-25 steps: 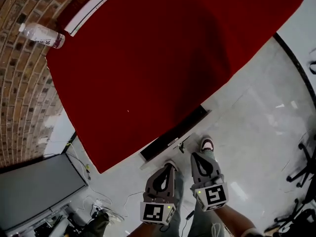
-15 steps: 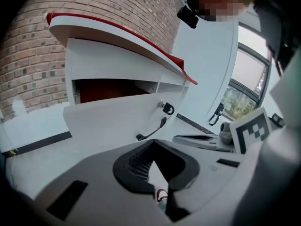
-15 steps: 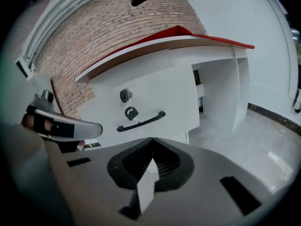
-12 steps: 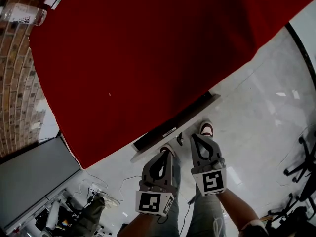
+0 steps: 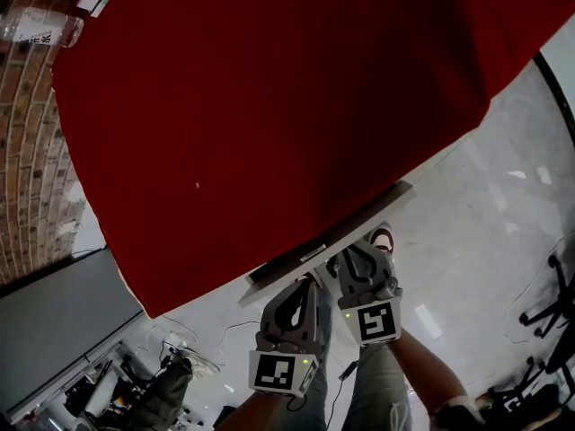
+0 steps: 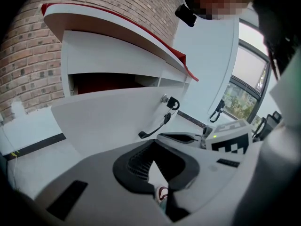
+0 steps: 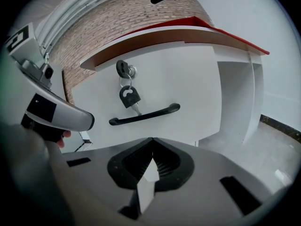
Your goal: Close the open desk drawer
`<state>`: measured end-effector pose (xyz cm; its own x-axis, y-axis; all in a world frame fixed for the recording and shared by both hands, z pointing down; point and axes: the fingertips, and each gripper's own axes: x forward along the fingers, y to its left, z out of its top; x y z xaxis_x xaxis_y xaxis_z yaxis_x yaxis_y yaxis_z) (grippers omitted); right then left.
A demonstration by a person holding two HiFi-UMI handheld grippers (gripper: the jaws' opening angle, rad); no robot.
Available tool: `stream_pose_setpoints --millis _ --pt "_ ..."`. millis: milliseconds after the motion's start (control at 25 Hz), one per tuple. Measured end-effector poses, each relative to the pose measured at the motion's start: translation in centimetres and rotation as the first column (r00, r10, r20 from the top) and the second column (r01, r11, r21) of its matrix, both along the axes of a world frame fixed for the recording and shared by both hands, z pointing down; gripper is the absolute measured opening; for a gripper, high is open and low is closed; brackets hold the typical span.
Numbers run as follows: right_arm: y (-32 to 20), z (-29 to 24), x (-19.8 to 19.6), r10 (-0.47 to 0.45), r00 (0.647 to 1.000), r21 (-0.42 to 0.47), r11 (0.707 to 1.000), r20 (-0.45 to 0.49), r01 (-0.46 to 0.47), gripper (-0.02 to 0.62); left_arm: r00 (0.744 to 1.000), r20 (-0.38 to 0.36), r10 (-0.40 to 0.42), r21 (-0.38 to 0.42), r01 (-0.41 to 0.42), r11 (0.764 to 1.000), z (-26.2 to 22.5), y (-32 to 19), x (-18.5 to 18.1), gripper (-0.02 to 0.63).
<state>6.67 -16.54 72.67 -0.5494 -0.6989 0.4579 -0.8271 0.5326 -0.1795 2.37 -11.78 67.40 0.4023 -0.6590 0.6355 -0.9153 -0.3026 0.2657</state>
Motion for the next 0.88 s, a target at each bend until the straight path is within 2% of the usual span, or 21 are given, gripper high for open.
stream_pose_setpoints --millis 280,720,880 --pt "-1.1 0.0 -1.1 -0.046 0.999 0.064 0.997 -0.023 0.047 -0.002 1.000 -0.005 -0.009 0.001 0.009 1.000 -0.1 0.1 -0.3 -0.002" --pt "-1.1 0.0 -1.1 -0.076 0.995 0.072 0.994 -0.065 0.081 -0.002 0.999 -0.013 -0.033 0.007 0.033 0.999 -0.4 0.0 -0.9 -0.002" --pt "-1.9 0.2 -1.5 -0.075 0.995 0.047 0.996 -0.067 0.079 -0.002 0.999 -0.012 -0.032 0.017 0.033 0.999 -0.6 -0.3 -1.3 -0.002"
